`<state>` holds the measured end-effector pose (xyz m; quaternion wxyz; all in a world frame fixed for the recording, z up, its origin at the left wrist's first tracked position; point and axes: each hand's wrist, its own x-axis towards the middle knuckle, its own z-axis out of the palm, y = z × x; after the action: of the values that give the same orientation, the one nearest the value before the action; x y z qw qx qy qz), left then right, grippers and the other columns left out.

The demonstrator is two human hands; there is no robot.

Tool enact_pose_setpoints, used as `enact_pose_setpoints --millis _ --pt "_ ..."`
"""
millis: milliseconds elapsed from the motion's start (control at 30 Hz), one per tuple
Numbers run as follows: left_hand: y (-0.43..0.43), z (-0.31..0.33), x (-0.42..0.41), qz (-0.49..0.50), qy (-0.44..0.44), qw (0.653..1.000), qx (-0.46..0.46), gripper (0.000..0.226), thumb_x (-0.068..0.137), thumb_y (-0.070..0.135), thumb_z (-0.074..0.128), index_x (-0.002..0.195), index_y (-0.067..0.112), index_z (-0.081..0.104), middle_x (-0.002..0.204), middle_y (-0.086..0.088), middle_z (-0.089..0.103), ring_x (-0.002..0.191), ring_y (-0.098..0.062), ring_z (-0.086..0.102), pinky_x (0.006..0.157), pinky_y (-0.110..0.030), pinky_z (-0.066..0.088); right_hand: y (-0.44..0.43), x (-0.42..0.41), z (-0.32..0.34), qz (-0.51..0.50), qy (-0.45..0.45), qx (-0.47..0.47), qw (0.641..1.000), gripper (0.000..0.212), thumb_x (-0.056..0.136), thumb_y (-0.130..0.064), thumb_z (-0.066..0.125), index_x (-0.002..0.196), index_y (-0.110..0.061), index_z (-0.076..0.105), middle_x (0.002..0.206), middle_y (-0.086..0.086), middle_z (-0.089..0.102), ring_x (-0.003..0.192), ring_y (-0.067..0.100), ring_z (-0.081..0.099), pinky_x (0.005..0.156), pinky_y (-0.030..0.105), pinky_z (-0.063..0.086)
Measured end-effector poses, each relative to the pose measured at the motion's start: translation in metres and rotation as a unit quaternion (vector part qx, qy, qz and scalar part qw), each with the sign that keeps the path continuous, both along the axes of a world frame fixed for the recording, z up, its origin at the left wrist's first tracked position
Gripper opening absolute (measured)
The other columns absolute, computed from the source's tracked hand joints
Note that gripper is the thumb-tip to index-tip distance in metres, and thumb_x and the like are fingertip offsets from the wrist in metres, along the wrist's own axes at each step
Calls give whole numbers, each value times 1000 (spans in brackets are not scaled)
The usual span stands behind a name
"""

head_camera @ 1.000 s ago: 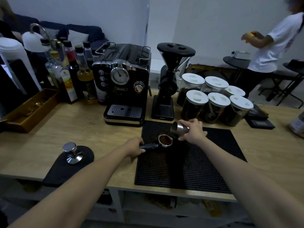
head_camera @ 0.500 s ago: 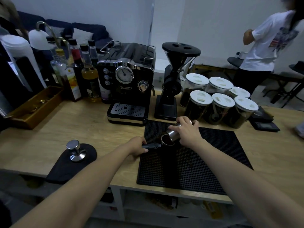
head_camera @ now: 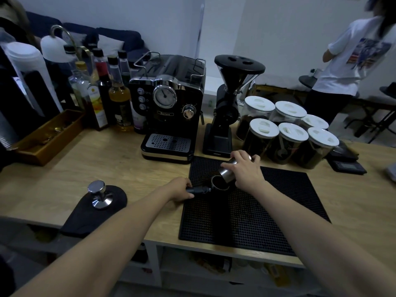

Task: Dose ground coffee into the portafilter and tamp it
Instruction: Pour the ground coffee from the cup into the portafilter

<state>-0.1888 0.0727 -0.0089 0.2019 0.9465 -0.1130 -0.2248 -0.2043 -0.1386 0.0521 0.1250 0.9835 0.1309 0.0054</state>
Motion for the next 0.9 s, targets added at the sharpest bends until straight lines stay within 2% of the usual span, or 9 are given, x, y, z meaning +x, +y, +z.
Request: enact_pose_setpoints --millis 133,900 --pt "0 0 0 -1 2 1000 -1 46 87 27 63 128 9 52 127 -11 56 115 -26 54 92 -29 44 0 0 -2 23 16 -13 1000 67 80 -14 64 137 -38 39 145 4 25 139 25 14 104 58 22" --pt "0 1 1 7 9 1000 -7 47 86 27 63 129 9 51 128 -11 56 116 -26 54 93 -30 44 -2 0 -7 8 3 9 1000 68 79 -13 64 137 -40 39 145 2 25 138 23 13 105 57 23"
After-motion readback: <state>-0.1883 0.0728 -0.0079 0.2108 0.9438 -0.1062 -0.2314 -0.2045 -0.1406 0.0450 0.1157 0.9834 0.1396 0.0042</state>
